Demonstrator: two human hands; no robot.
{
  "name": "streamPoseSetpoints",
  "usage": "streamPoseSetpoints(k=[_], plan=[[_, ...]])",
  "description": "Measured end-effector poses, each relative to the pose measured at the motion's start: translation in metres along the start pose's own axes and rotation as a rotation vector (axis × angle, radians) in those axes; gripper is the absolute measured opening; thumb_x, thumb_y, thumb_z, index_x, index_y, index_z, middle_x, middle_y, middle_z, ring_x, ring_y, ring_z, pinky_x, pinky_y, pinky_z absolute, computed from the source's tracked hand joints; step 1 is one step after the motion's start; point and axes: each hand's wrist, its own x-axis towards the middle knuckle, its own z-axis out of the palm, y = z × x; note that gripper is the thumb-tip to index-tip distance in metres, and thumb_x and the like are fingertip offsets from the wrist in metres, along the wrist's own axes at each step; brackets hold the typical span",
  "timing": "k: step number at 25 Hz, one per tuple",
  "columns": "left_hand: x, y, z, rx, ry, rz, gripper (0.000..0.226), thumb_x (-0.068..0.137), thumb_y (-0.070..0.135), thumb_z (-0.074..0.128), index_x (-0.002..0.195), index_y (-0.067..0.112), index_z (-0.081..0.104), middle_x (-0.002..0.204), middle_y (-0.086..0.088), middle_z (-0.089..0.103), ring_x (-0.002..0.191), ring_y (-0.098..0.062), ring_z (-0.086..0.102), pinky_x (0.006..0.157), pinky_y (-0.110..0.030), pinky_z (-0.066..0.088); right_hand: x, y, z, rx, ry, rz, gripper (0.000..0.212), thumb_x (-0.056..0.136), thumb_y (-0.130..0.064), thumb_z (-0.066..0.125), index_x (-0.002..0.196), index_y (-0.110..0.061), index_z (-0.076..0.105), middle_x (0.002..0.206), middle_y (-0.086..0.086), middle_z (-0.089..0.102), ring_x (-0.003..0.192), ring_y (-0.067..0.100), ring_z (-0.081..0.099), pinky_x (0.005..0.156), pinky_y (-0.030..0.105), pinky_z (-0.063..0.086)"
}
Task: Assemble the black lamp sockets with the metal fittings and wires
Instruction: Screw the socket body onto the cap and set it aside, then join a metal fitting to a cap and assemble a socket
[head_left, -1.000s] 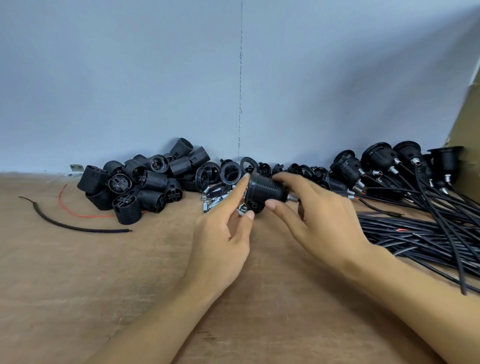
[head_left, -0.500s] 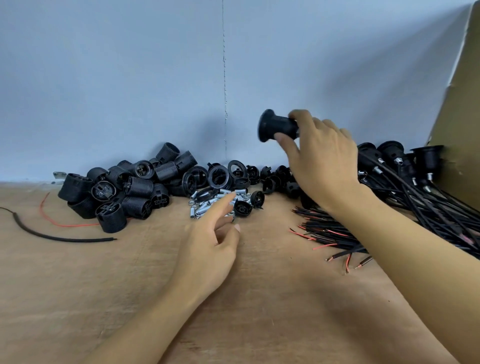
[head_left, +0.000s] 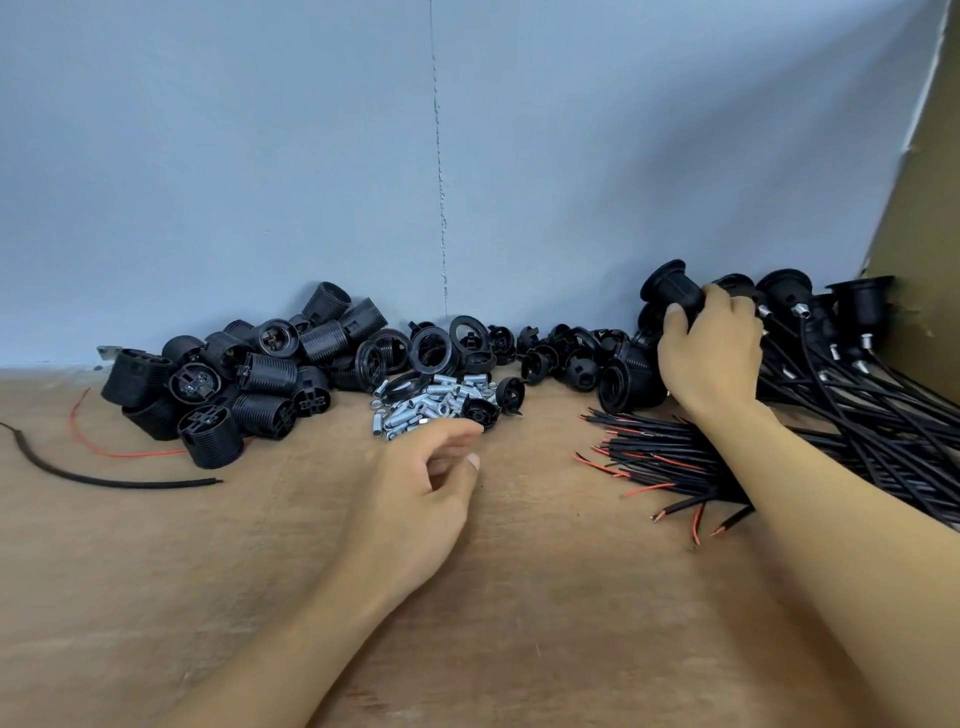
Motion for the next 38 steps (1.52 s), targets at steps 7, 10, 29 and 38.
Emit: streamPoseSetpoints(k=[7, 10, 29, 38], plan=[[0.002, 0.001, 0.002, 0.073, -0.039, -0.027, 0.024, 0.093, 0.013, 0.068, 0.089, 0.036, 0.075, 0.089, 0.032, 0.07, 0.091, 0.01, 0.064, 0.075, -0.001, 0.041, -0.009, -0.007, 0.002, -0.23, -0.001, -0.168, 0.054, 0.098, -0.029, 0.054, 0.144, -0.003, 0.041, 0.149, 0.021, 0.036, 0.137, 0.04, 0.03, 0.108, 0.05, 0.025], [0.003, 0.002, 0.002, 0.096, -0.047, -0.028, 0.023, 0.093, 0.014, 0.068, 0.089, 0.035, 0.075, 0.088, 0.028, 0.072, 0.091, 0.011, 0.063, 0.075, 0.0, 0.04, -0.014, -0.018, 0.005, -0.178, 0.013, -0.445, 0.033, 0.093, -0.019, 0.06, 0.124, -0.009, 0.066, 0.129, 0.012, 0.057, 0.124, 0.035, 0.043, 0.099, 0.043, 0.031], [0.005, -0.003, 0.002, 0.093, -0.051, -0.016, 0.027, 0.093, 0.017, 0.068, 0.083, 0.041, 0.071, 0.085, 0.029, 0.071, 0.089, 0.012, 0.063, 0.072, -0.001, 0.041, 0.011, -0.053, 0.01, -0.017, -0.43, -0.231, 0.016, 0.093, -0.029, 0.066, 0.103, -0.021, 0.074, 0.096, 0.002, 0.071, 0.09, 0.023, 0.064, 0.085, 0.037, 0.055], [0.004, -0.002, 0.001, 0.081, -0.049, -0.006, 0.02, 0.093, 0.016, 0.068, 0.088, 0.034, 0.076, 0.086, 0.032, 0.069, 0.088, 0.012, 0.062, 0.074, -0.001, 0.041, -0.016, -0.067, -0.002, 0.17, -0.356, -0.356, 0.007, 0.089, -0.028, 0.063, 0.09, -0.027, 0.069, 0.082, -0.014, 0.066, 0.076, 0.007, 0.063, 0.062, 0.018, 0.047]])
